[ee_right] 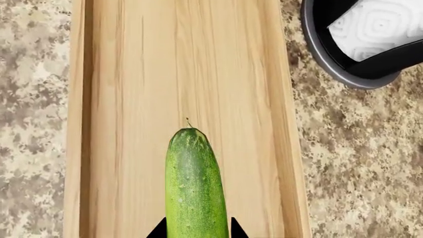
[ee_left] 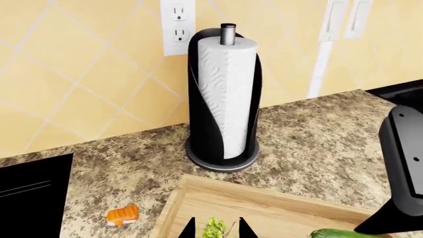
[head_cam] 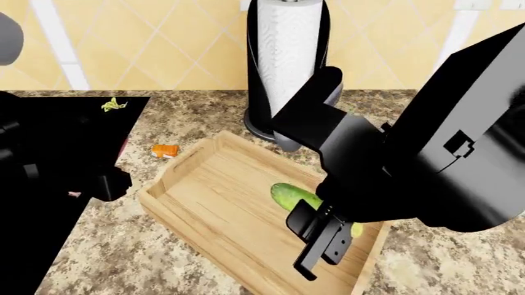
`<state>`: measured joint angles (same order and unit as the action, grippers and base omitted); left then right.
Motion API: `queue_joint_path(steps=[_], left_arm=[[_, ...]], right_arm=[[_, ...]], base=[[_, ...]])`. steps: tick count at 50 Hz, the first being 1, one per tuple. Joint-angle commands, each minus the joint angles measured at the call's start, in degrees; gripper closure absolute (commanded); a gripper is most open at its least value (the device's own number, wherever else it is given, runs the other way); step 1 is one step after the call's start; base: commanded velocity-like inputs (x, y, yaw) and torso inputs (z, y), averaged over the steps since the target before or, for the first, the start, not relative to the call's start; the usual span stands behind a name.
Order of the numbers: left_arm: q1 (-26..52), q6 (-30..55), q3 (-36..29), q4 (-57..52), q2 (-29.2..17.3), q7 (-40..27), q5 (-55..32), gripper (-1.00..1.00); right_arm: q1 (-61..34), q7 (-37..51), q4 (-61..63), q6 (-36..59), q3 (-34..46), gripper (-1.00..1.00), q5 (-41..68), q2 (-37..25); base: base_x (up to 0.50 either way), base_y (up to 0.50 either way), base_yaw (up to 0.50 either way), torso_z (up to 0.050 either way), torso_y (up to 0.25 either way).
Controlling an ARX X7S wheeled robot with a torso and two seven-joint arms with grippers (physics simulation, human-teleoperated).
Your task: Pick up the fruits and vegetables and place them in the sink. Turn on the sink faucet to wash them. Then turn the sink off and put them in the tray.
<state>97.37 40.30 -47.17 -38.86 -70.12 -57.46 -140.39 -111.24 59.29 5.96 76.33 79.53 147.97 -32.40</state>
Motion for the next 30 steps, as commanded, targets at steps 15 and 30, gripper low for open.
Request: queue_joint_path(steps=[15,30], left_arm=[[-0.4,-0.2,0.0,0.1,0.3,-0.4,0.2,1.0],[-0.6,0.0,0.2,0.4,0.2,-0.2,0.3,1.0]], right_arm=[[6.0,-4.1,-1.9,1.5,-1.2,1.0,-6.7,0.3],[7.5,-5.0,-2.7,1.6,-0.5,1.0,-8.4,0.7]], base=[[0.0,0.0,0.0,0.0,0.0],[0.0,0.0,0.0,0.001,0.001]])
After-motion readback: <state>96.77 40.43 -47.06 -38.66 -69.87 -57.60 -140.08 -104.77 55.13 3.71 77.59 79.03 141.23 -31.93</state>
